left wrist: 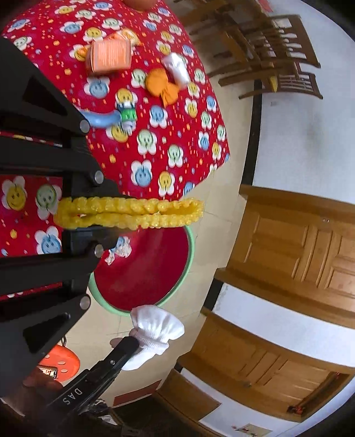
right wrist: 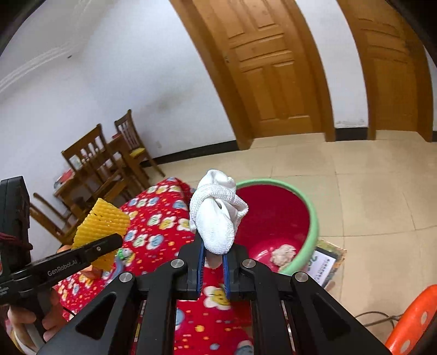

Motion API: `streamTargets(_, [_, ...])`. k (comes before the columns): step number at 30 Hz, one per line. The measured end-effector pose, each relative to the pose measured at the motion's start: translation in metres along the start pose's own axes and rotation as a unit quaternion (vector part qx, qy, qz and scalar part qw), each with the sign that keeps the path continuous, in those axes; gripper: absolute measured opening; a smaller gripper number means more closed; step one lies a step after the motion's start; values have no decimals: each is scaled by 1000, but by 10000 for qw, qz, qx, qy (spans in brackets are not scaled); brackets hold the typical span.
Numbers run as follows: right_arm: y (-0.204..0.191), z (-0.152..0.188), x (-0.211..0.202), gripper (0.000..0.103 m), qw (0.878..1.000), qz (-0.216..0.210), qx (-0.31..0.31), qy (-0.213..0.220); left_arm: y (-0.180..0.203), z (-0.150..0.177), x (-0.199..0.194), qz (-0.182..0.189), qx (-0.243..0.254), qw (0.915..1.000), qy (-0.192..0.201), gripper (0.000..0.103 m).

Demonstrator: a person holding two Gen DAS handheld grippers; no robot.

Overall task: Collect trash
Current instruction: 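Carry the yellow net and white cloth in both grippers over the bucket, then open the left gripper to drop the yellow net into the bucket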

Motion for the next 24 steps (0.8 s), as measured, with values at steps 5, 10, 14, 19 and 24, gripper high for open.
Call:
streamTargets(5, [19,1,1,11,9998,79,186,18,16,-7,19,-15,184,9998,-49,11])
streamTargets(10, [36,2,1,11,9993,159,344,31,27,-14,45,39,259,9994,-227,11])
streamTargets(14, [47,4,2,11,9986,207,493,20,38,-16,61,81,360,9987,-349,11])
streamTargets(19, [55,5,2,11,9979,247,598,5,49,-18,79,72,500,9976,-463,11])
streamTargets(24, [59,4,4,11,9973,269,678,-27,52,-20,88,47,519,9972,-528,11])
Point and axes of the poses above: each gripper's, at about its wrist camera, not at the fingertips, and x roughly the way its jaws point, y to its right, z to its underside, the point moved 3 cm from there along x, roughly the way its jaws point, and after that the axes turned 15 degrees about -y, right-handed, at the moved point
